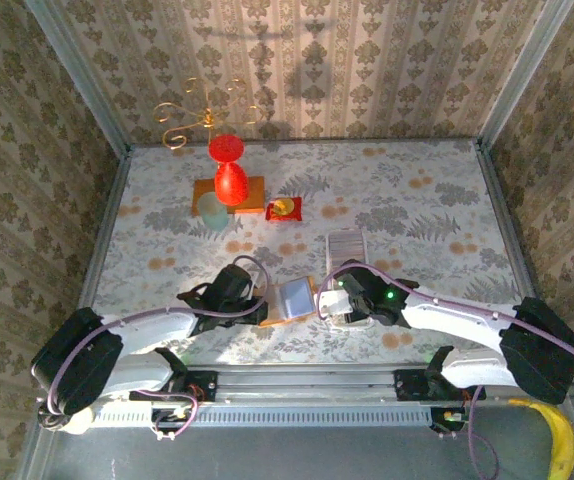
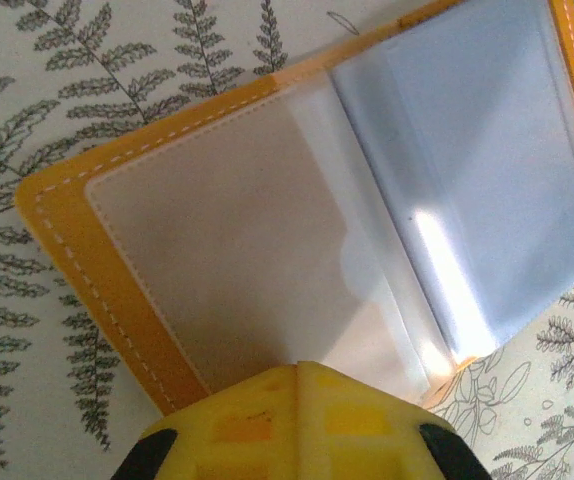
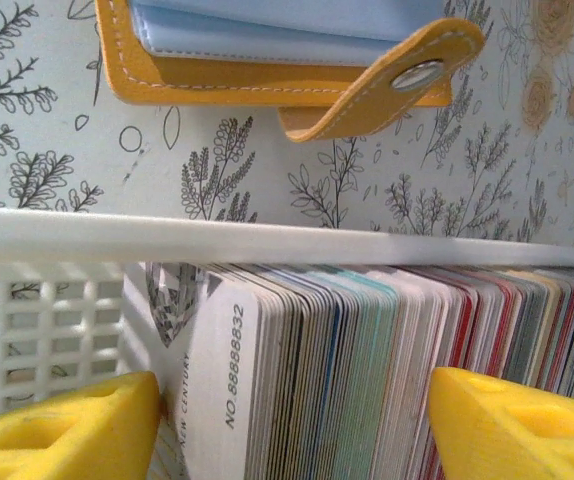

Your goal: Put the credit cards into the card holder

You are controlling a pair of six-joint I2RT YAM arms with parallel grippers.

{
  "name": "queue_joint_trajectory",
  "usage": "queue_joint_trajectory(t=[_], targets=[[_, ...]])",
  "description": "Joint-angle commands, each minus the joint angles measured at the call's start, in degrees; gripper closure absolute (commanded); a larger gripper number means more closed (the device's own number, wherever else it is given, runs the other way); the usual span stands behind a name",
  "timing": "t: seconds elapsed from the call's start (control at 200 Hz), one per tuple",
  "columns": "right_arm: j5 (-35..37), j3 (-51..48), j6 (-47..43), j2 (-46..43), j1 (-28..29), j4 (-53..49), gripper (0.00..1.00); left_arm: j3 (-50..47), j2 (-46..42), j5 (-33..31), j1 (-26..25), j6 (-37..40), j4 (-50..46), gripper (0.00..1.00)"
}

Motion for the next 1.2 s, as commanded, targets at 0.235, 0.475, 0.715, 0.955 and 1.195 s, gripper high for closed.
queue_joint_trajectory(t=[0.235, 0.475, 0.715, 0.955, 1.195], targets=[[0.9, 1.6, -2.1, -0.2, -0.3, 0.8, 0.55, -1.3, -0.7, 0.6, 0.6, 2.0, -3.7, 1.00], [0.2, 1.7, -1.6, -3.2, -0.2, -1.9, 0.62, -1.2, -0.7, 0.5, 0.6, 2.4, -4.1, 1.00], [0.3, 1.7, -1.4, -4.6, -0.1, -2.7, 0.69, -0.8, -0.7, 0.4, 0.6, 2.7, -4.7, 1.00], [0.8, 1.8, -0.8, -6.4, 0.2, -3.7, 0.75, -0.7, -1.0, 0.2, 0.7, 2.7, -5.2, 1.00], [0.4, 1.9, 1.8, -9.3, 1.1, -5.9, 0.84, -0.8, -2.4, 0.6, 0.8, 2.4, -5.3, 1.00]])
